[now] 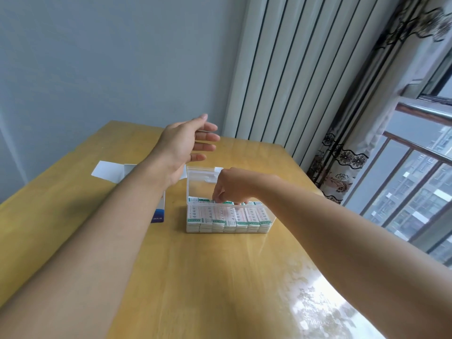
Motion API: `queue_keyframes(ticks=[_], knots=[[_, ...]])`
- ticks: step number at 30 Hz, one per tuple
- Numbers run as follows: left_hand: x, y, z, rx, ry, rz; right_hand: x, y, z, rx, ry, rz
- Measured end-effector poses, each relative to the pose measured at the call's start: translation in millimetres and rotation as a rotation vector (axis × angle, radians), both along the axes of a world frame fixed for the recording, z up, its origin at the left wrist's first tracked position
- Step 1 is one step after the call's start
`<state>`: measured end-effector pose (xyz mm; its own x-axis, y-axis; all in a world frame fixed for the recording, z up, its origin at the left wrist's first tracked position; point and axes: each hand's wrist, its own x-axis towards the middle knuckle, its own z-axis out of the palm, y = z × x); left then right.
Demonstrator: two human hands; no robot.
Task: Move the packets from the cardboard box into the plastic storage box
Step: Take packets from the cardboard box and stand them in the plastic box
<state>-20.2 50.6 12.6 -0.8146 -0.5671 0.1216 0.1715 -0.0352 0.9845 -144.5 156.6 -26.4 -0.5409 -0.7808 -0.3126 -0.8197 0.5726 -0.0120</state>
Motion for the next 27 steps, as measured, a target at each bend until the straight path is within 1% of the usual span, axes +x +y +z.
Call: queue_keyframes(ticks=[4, 7, 13, 18, 20, 23, 27], knots=[[-0.7, -2.3, -1.7, -0.005, -0.018, -0.003, 2.8, -6.2, -1.1, 0.017, 0.056, -0.014], [-0.5, -2.4, -1.8, -0.006, -0.023, -0.008, 1.7, -8.5, -1.5, -0.002, 0.060, -0.030], [-1.0, -0.8, -1.7, -0.018, -0.027, -0.008, 0.2, -9.8, -3.6, 0.004, 0.102, 0.014], [-0.1, -4.5, -1.0, 0.002, -0.017, -0.001, -0.3, -9.5, -2.1, 0.015, 0.088, 0.021], [0.6, -5.2, 0.2, 0.007, -0.006, -0.002, 0.9, -8.4, 4.0, 0.007, 0.046, 0.019], [3.0, -6.3, 3.4, 0.024, 0.048, 0.038, 2.7, -5.9, 21.9, -0.053, 0.014, 0.038], [14.8, -11.5, 16.6, 0.082, 0.221, 0.219, 7.8, -4.8, 55.0, -0.226, 0.036, 0.051]])
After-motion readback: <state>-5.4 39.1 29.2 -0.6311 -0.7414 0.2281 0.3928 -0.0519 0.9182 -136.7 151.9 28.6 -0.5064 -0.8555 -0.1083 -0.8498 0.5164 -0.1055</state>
